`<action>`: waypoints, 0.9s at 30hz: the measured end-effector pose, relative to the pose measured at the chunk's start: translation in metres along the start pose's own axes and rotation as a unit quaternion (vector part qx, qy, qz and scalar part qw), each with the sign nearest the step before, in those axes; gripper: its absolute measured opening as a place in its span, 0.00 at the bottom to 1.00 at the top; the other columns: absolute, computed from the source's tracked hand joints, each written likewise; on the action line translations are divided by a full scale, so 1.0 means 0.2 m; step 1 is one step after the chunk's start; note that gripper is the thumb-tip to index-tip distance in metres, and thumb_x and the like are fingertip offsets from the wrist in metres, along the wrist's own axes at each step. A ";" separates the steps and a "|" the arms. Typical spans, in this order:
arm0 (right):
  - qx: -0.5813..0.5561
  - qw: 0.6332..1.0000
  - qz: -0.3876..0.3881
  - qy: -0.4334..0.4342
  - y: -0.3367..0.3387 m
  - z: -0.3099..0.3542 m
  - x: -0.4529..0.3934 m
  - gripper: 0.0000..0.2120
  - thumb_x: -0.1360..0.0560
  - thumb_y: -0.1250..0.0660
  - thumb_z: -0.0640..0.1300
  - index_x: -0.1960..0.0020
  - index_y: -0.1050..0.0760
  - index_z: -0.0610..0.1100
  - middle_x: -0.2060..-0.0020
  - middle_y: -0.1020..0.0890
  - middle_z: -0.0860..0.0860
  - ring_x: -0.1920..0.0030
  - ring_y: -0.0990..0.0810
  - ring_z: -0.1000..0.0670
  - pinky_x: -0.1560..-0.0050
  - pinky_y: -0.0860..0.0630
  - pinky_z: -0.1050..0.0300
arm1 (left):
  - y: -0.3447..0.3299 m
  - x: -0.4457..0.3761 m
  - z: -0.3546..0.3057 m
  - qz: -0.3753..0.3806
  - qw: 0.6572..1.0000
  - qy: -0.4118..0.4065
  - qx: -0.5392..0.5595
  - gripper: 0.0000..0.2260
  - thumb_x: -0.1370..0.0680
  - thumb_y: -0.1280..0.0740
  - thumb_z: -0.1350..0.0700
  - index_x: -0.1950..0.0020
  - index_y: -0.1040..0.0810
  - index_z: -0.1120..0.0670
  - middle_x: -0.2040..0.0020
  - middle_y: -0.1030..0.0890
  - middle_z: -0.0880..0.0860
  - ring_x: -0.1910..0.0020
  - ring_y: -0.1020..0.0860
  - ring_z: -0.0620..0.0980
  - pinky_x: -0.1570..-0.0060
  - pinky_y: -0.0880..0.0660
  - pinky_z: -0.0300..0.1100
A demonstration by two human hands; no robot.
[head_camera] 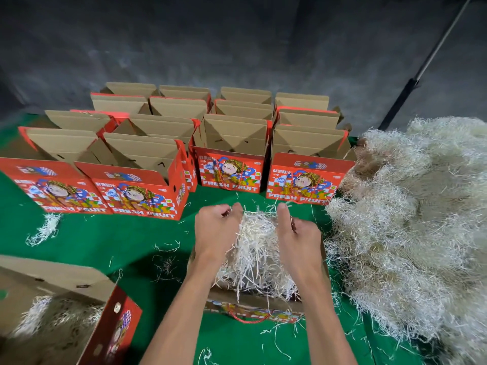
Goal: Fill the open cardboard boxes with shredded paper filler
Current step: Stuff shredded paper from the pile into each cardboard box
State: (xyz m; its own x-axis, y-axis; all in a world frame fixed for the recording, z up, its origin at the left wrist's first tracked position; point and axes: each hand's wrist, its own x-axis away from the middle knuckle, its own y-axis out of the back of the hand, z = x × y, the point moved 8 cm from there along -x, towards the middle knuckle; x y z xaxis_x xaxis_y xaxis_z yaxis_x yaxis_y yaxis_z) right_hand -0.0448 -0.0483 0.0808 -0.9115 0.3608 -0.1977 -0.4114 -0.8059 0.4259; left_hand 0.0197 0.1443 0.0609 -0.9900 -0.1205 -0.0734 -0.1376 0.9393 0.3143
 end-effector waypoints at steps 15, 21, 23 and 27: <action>-0.114 0.993 -0.030 0.007 0.07 0.02 -0.11 0.27 0.18 0.40 0.57 0.73 0.40 0.49 0.79 0.40 0.57 0.76 0.44 0.54 0.75 0.46 0.61 | 0.03 -0.03 -0.03 -0.032 0.996 0.014 0.088 0.25 0.18 0.37 0.47 0.73 0.36 0.53 0.80 0.38 0.44 0.80 0.42 0.43 0.80 0.41 0.35; -0.131 0.987 -0.086 -0.032 0.16 -0.07 -0.14 0.27 0.17 0.40 0.57 0.72 0.39 0.48 0.78 0.41 0.53 0.74 0.44 0.51 0.68 0.40 0.59 | 0.11 -0.07 -0.04 -0.052 0.993 0.008 0.108 0.25 0.17 0.37 0.49 0.73 0.35 0.53 0.79 0.39 0.44 0.80 0.43 0.44 0.79 0.43 0.37; -0.134 0.986 -0.100 -0.024 0.19 -0.07 -0.16 0.28 0.17 0.40 0.57 0.73 0.39 0.50 0.79 0.41 0.55 0.75 0.44 0.51 0.70 0.41 0.59 | 0.14 -0.09 -0.05 -0.063 0.991 -0.008 0.114 0.25 0.17 0.37 0.51 0.73 0.35 0.55 0.80 0.40 0.45 0.80 0.44 0.44 0.79 0.43 0.38; -0.123 0.989 -0.075 -0.020 0.16 -0.03 -0.17 0.27 0.18 0.40 0.58 0.74 0.37 0.49 0.80 0.35 0.52 0.79 0.38 0.51 0.68 0.21 0.54 | 0.09 -0.04 -0.06 -0.023 0.996 0.006 0.090 0.23 0.17 0.37 0.49 0.69 0.30 0.60 0.80 0.38 0.44 0.80 0.41 0.46 0.70 0.34 0.41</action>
State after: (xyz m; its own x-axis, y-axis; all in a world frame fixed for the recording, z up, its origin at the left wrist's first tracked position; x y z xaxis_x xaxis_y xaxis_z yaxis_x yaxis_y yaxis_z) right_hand -0.0270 -0.0887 0.0951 -0.8414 0.5000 -0.2051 -0.5334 -0.8294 0.1661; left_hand 0.0247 0.1582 0.0786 -0.9833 -0.1671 -0.0719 -0.1756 0.9751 0.1354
